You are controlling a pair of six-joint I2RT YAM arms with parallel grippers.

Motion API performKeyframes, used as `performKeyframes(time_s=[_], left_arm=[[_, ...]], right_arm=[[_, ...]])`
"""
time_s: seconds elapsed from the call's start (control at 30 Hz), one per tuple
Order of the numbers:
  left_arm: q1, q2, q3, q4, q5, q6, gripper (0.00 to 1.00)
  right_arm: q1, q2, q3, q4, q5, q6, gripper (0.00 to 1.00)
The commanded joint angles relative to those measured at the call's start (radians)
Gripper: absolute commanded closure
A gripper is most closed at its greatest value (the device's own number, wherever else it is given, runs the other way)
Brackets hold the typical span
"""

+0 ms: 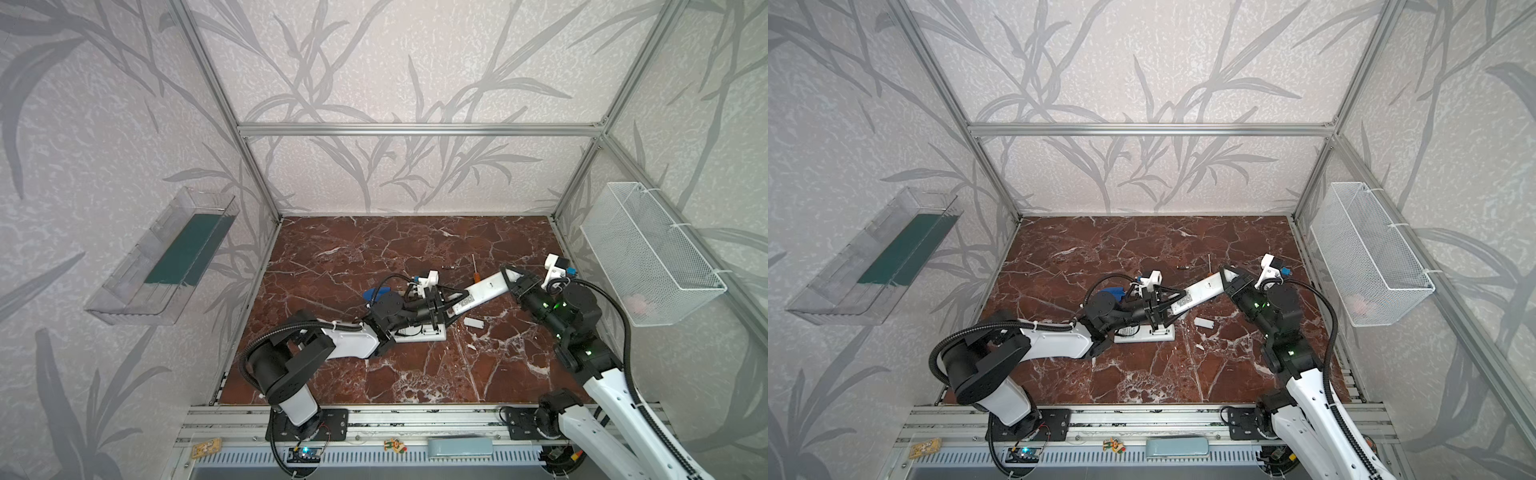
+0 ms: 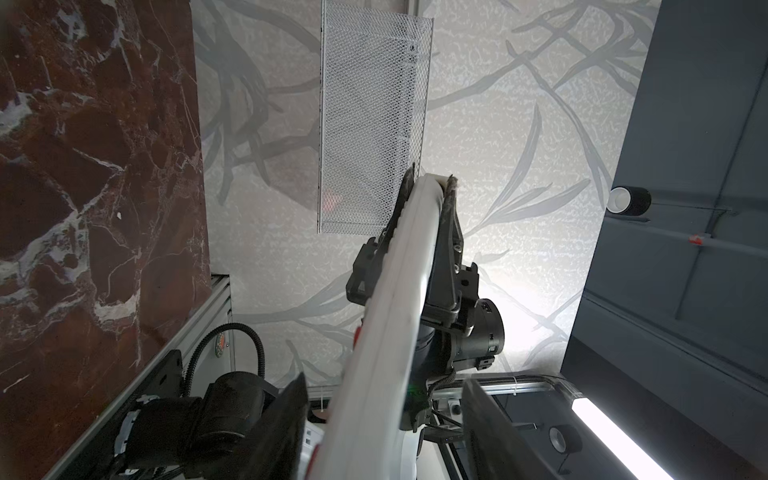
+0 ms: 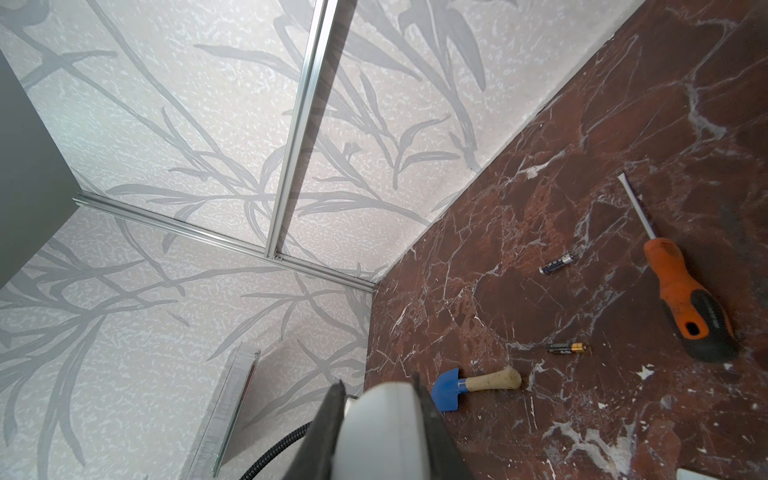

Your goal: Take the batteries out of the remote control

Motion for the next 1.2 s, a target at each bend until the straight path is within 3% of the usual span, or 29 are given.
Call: performKeyframes(time_s=[0.0,0.23,0.43,0.47,0.63,0.7,0.87,0.97,1.07,1.17], left_arm=[[-0.001,0.001,0.036,0.073,0.028,-0.037,0.50],[-0.001,0.005,0.037,0.072,0.034,-0.042,0.71],[0.006,0.017,0.034,0.084,0.042,-0.039,0.85],[0.008,0.018,0.031,0.085,0.044,-0.039,0.86],[0.029,0.012,0.003,0.103,0.057,-0.027,0.89],[0.046,-0.011,-0.017,0.078,0.074,-0.004,0.90],[0.104,-0.120,-0.073,-0.116,0.111,0.111,0.93],[0.137,-0.180,-0.069,-0.288,0.152,0.204,0.93],[0.164,-0.246,-0.042,-0.516,0.197,0.335,0.93],[0.192,-0.342,0.003,-0.876,0.200,0.545,0.93]], right_arm=[[-0.003,-0.025,-0.010,0.027,0.021,-0.002,1.00],[-0.003,-0.024,-0.013,0.023,0.016,0.006,0.99],[-0.003,-0.027,-0.013,0.002,0.006,0.020,0.85],[-0.003,-0.031,-0.013,-0.006,0.005,0.020,0.80],[-0.003,-0.071,0.001,-0.131,0.030,0.001,0.12],[-0.008,-0.095,0.020,-0.223,0.046,-0.029,0.00],[-0.042,-0.098,0.101,-0.480,0.046,-0.143,0.01],[-0.075,-0.033,0.164,-0.624,-0.019,-0.203,0.01],[-0.089,0.037,0.233,-0.729,-0.094,-0.285,0.01],[-0.092,0.089,0.321,-0.855,-0.107,-0.399,0.01]])
